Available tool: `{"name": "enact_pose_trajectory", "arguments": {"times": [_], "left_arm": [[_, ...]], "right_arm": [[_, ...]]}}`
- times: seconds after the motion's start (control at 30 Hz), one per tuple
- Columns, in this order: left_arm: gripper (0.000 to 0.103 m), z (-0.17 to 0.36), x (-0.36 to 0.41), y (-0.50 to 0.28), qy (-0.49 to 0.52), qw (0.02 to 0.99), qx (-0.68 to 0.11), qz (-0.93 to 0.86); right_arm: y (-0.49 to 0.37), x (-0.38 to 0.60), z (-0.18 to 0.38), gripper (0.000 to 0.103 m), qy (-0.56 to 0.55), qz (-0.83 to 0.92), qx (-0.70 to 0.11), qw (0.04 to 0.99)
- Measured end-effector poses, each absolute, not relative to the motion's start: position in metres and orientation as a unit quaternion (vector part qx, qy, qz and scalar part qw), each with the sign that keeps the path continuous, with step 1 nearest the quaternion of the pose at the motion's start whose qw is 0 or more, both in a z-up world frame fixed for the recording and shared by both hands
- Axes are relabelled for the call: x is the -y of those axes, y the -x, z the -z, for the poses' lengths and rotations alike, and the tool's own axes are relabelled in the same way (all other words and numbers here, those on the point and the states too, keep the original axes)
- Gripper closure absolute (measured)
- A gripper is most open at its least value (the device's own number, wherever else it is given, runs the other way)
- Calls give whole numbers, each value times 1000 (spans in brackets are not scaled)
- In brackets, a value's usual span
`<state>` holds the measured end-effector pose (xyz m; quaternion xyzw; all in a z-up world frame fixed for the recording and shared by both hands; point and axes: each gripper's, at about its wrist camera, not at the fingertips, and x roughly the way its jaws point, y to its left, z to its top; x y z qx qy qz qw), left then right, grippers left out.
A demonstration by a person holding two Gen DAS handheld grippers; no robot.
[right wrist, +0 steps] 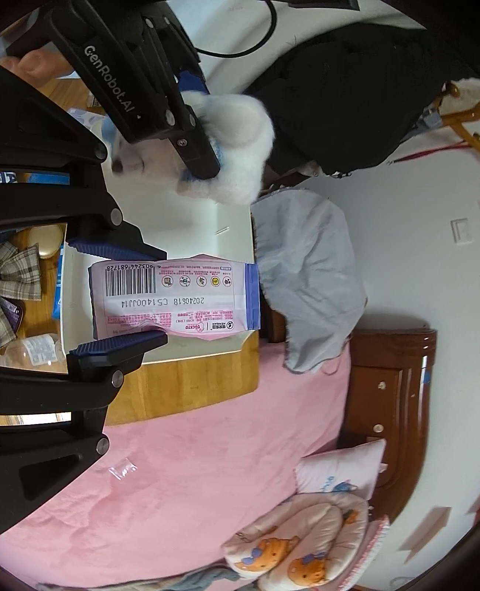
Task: Organize objects
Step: 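Carry the bear and pink packet over the white tray and release both, then withdraw both tools from the tray back toward the table items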
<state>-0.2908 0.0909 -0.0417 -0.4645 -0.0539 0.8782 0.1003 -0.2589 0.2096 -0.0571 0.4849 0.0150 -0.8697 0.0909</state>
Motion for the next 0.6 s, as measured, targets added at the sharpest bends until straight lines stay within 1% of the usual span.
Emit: {"name": "enact_pose_trajectory", "arguments": {"times": [0.2,0.27,0.3,0.37,0.43,0.47,0.6], "left_arm": [[40,53,-94,298,482,95,64,-868],[37,56,-94,300,489,100,73,-864],[35,58,-93,301,492,103,80,-861],[30,59,-89,301,497,107,102,-855],[30,60,-87,301,500,110,119,-851],[30,61,-86,301,502,112,125,-848],[30,62,-88,299,511,115,125,-843]], "right_arm": [[265,-210,71,65,-496,864,-15,84],[267,-210,75,63,-501,861,-16,84],[268,-210,77,60,-504,860,-15,86],[268,-210,79,40,-509,856,-13,86],[266,-211,80,32,-507,857,-11,88],[265,-211,80,29,-505,858,-11,89],[258,-212,82,29,-509,855,-8,100]]}}
